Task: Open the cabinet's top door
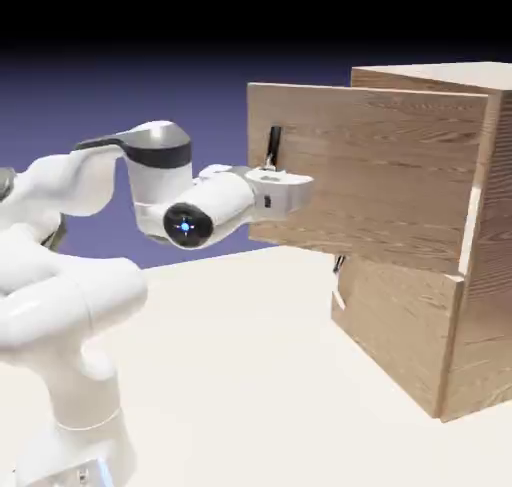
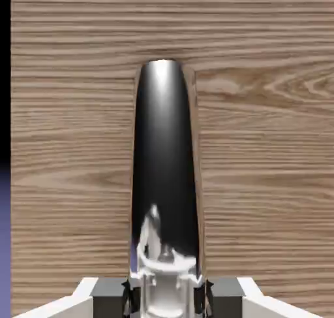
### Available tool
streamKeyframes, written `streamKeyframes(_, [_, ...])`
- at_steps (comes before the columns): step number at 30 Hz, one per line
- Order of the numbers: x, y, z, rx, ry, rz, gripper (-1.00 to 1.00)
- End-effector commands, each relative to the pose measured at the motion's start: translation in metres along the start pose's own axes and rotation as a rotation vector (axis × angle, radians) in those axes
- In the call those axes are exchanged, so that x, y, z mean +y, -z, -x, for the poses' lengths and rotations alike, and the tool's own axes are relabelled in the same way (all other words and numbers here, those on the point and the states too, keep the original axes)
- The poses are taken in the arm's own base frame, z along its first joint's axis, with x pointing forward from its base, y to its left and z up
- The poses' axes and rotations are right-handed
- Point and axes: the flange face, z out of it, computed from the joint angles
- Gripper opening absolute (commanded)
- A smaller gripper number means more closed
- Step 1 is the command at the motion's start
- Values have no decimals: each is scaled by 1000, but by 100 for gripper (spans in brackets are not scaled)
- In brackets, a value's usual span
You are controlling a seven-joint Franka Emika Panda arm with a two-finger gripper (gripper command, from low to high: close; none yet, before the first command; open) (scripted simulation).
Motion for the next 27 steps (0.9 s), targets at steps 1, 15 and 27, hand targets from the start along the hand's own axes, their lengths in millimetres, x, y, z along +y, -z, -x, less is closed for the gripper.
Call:
streamKeyframes(1, [2, 5, -2, -11, 0, -10, -100])
streamKeyframes(15, [36, 85, -35, -187, 0, -187, -100])
streamKeyframes(27, [78, 145, -78, -348, 0, -348, -100])
